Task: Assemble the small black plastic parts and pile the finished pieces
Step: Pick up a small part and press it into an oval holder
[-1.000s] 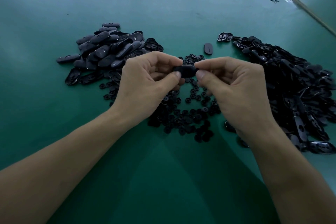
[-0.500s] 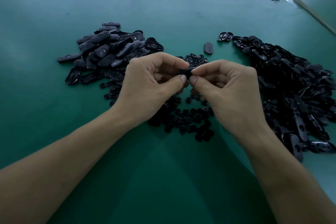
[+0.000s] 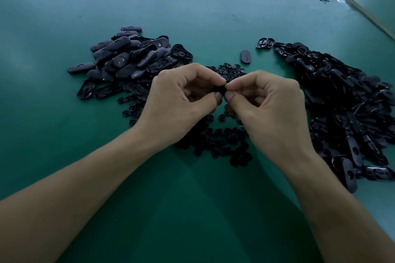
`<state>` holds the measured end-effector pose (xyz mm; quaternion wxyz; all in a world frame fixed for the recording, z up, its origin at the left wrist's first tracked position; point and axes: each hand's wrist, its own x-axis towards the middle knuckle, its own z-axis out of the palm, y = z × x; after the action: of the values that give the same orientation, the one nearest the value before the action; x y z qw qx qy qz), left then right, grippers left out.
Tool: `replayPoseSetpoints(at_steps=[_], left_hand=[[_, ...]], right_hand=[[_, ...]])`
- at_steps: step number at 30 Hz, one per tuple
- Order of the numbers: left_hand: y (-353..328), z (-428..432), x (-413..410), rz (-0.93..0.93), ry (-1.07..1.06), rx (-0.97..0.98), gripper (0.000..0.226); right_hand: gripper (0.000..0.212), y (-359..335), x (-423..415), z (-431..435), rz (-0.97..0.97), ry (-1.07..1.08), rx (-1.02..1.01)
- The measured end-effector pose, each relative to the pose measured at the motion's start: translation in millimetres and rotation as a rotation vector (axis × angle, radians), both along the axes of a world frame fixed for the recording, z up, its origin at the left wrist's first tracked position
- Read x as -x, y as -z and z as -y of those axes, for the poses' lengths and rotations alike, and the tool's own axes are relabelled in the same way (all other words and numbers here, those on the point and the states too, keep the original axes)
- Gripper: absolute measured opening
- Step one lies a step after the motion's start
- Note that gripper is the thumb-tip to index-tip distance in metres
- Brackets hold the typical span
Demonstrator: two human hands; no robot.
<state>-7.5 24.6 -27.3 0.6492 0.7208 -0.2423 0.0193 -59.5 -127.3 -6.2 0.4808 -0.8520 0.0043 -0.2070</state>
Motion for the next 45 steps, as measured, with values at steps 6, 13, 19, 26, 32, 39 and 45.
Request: replayPoseSetpoints(at_steps=[6,13,19,26,32,39,45], left_hand=[[0,-1,0,0.03,-0.002,-0.029,0.023],[0,0,-1,0.042,-0.017,-0.052,0.019],[-1,0,-1,0.073,-0.046,-0.064,0.017],[-1,0,-1,0.091,-0.055,-0.103,0.015],[-2,1,1,0.113,-0.089,-0.132,0.018],[-1,1,0,0.016,-0.056,-0.017,0.023],[-3,1,1,-0.022,0.002,0.067,0.02]], right_hand=[[0.025,1,1,-2,0.01,0.01,0.044],[0.026,0,3,-5,0.047,0.009,0.141],[0.02,-1,6,-7,0.067,-0.027,0.123],[0.019,-1,6,-6,0.08,-0.038,0.141],[0.018,0,5,-6,0.084,-0.019,0.116],[0.024,1,2,1,0.064,0.011,0.183],[0.019,2,-1,4,0.009,-0.067,-0.02]])
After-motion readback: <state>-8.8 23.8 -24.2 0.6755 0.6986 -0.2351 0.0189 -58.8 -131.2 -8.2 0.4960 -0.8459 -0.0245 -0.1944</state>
